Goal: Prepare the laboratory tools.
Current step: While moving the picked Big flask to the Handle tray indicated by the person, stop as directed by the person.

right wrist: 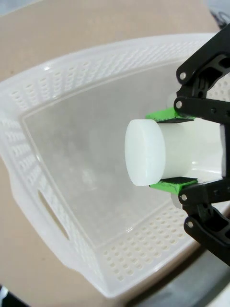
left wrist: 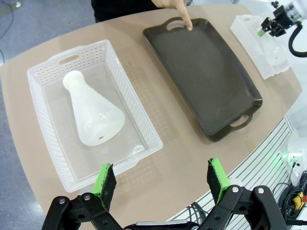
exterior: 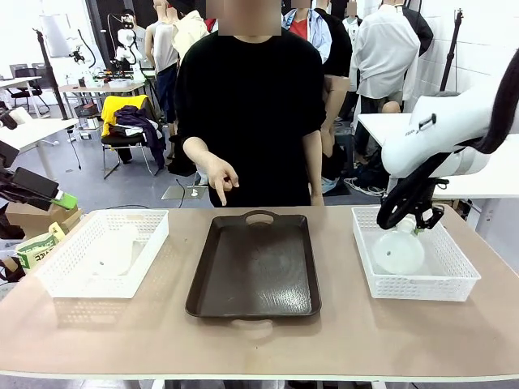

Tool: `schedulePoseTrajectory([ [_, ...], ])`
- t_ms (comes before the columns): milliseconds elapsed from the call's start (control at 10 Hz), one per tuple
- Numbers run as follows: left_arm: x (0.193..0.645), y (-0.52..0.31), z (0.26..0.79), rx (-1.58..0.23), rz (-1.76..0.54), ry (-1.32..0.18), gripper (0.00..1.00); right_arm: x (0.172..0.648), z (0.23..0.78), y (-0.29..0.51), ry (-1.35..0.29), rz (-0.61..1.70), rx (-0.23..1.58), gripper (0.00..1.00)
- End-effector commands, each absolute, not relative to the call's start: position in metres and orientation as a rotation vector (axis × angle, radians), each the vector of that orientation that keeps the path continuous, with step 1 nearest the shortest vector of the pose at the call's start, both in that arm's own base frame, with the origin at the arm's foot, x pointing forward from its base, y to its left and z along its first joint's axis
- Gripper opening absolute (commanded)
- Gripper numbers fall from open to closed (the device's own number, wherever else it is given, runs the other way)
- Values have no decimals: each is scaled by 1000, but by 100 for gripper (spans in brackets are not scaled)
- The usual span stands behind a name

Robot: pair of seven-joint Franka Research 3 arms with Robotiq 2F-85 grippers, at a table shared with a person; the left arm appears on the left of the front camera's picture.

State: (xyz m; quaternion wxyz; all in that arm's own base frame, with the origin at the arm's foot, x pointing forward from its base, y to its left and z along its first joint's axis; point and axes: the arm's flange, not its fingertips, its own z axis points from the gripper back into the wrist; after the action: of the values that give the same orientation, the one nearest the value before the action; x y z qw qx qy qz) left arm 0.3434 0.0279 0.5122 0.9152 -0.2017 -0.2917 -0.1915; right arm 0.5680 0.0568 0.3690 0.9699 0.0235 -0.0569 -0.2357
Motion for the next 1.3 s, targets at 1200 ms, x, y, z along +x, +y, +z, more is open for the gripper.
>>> schedulePoseTrajectory([
  [1200, 343, 30, 512, -414, -407, -602, 100, 489, 490, 186, -293, -43, 302, 0],
])
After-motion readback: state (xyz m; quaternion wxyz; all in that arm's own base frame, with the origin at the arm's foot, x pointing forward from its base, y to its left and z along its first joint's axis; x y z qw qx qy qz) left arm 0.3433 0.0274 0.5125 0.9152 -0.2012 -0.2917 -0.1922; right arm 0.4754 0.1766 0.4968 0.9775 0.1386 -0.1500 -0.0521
